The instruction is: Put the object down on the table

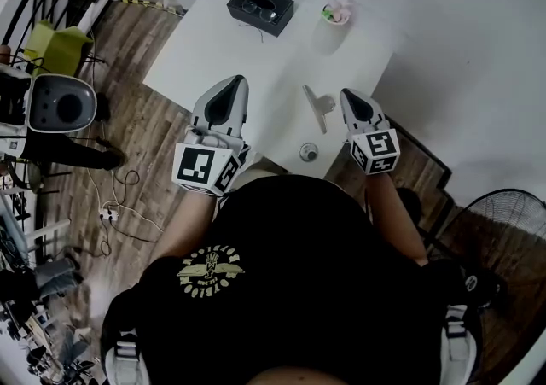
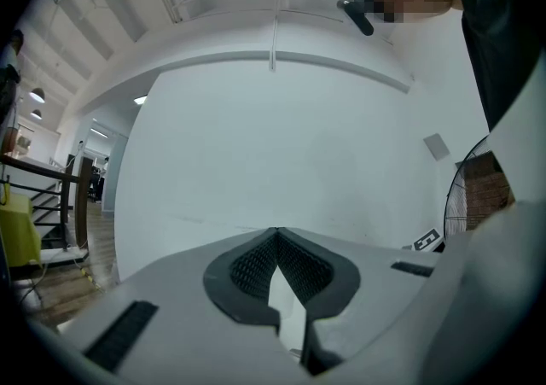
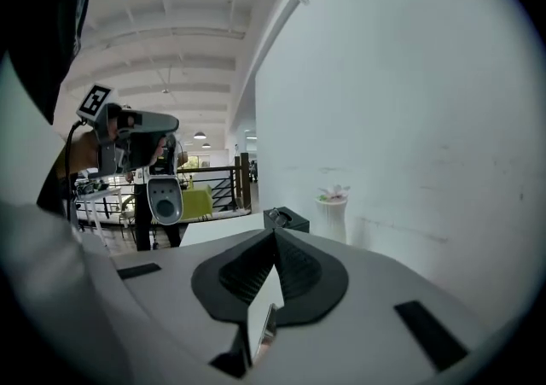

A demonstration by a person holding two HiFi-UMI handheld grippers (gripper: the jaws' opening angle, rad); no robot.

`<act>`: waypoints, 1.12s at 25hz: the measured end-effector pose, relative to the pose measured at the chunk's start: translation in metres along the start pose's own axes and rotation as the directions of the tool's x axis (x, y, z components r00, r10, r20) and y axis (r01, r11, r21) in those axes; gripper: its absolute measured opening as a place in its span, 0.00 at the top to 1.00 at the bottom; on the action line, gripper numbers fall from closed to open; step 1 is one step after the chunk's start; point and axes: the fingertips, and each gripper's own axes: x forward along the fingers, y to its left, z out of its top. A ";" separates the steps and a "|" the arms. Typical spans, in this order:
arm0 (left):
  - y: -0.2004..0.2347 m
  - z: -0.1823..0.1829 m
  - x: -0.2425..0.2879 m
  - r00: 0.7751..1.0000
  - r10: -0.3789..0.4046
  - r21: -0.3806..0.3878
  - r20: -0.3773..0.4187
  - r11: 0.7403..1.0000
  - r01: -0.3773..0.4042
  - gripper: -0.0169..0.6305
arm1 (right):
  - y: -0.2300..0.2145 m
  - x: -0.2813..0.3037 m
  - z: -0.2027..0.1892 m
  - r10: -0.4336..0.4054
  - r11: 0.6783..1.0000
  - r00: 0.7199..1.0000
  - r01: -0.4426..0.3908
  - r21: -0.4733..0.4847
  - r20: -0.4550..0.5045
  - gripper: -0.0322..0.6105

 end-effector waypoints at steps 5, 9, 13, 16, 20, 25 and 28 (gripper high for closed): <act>-0.011 -0.001 -0.003 1.000 -0.018 -0.001 0.004 1.000 0.018 0.96 | 0.002 -0.022 0.035 0.006 1.000 0.998 -0.006 -0.004 0.068 0.95; -0.021 -0.001 -0.008 1.000 -0.022 0.000 0.005 1.000 0.022 0.96 | 0.006 -0.041 0.062 0.020 1.000 0.993 -0.020 0.004 0.118 0.95; -0.031 -0.001 -0.017 1.000 -0.022 -0.003 0.003 1.000 0.022 0.96 | 0.015 -0.063 0.091 0.030 0.999 0.985 -0.026 -0.028 0.171 0.95; -0.035 0.002 -0.026 1.000 -0.012 -0.008 0.009 1.000 0.012 0.96 | 0.027 -0.079 0.113 0.054 0.998 0.976 -0.046 -0.046 0.212 0.95; -0.043 0.004 -0.036 1.000 -0.003 -0.003 0.019 1.000 0.003 0.96 | 0.040 -0.097 0.135 0.099 0.995 0.962 -0.088 -0.055 0.252 0.95; -0.054 0.006 -0.046 1.000 -0.004 0.012 0.014 1.000 0.004 0.96 | 0.044 -0.115 0.146 0.096 0.995 0.959 -0.081 -0.065 0.267 0.95; -0.055 0.006 -0.052 1.000 0.010 0.016 0.011 1.000 -0.010 0.96 | 0.042 -0.121 0.145 0.087 0.995 0.959 -0.073 -0.061 0.270 0.95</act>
